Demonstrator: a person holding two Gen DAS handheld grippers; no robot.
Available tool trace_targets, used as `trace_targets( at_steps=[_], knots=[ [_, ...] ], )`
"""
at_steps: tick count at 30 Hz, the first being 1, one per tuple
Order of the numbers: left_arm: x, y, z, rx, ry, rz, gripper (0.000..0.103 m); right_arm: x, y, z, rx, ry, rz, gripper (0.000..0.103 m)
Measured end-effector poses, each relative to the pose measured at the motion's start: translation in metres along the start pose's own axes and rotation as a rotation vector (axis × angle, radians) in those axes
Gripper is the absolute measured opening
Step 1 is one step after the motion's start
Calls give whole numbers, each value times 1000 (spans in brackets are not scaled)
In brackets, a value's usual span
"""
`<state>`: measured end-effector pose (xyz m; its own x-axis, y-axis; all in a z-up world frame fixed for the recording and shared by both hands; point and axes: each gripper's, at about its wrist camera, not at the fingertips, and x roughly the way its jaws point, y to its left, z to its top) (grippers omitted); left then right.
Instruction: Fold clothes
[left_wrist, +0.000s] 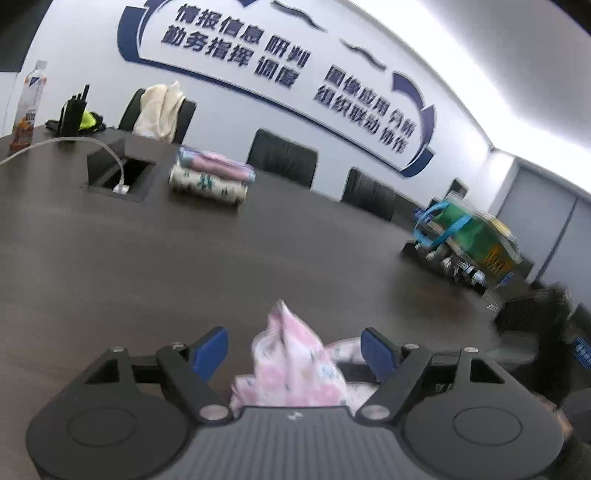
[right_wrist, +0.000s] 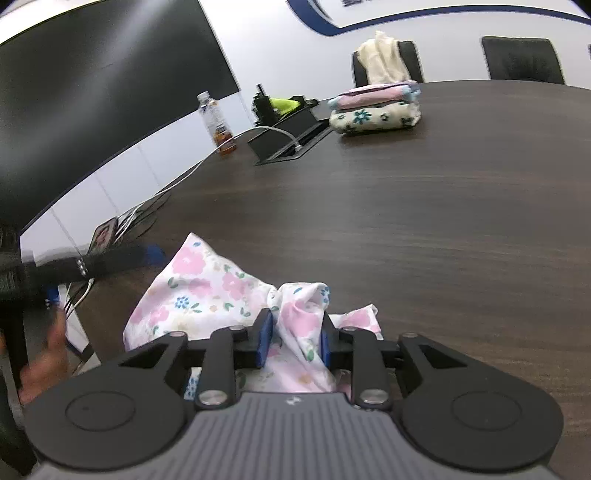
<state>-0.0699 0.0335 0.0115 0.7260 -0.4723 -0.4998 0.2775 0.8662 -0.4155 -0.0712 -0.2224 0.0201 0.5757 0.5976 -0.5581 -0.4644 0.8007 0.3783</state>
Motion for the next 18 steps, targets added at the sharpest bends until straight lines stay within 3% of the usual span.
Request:
trace_targets(
  at_steps=[1, 3, 5, 7, 10, 12, 13, 14, 18],
  knots=[
    [1, -5, -1, 4, -21, 39, 71, -4, 1, 1, 8, -18, 0, 33],
    [1, -7, -3, 0, -43, 83, 43, -22, 2, -2, -8, -87, 4, 49],
    [0, 0, -5, -20, -43, 82, 41, -27, 0, -5, -11, -123, -2, 66],
    [-1, 7, -8, -40, -42, 81, 39, -28, -2, -7, -12, -151, -11, 68],
    [-3, 17, -11, -69, -41, 80, 40, -31, -5, -11, -13, -193, -23, 65],
    [-7, 23, -13, -88, -49, 87, 55, -20, -9, -12, 17, -166, -28, 46],
    [-11, 25, -14, -97, -58, 95, 57, -14, -11, -13, 37, -156, -29, 34],
    [-17, 27, -14, -104, -74, 99, 57, -10, -13, -14, 57, -148, -30, 31],
    [-45, 19, -14, -83, -142, 131, 55, -7, -13, -22, 86, -147, -48, 31]
  ],
)
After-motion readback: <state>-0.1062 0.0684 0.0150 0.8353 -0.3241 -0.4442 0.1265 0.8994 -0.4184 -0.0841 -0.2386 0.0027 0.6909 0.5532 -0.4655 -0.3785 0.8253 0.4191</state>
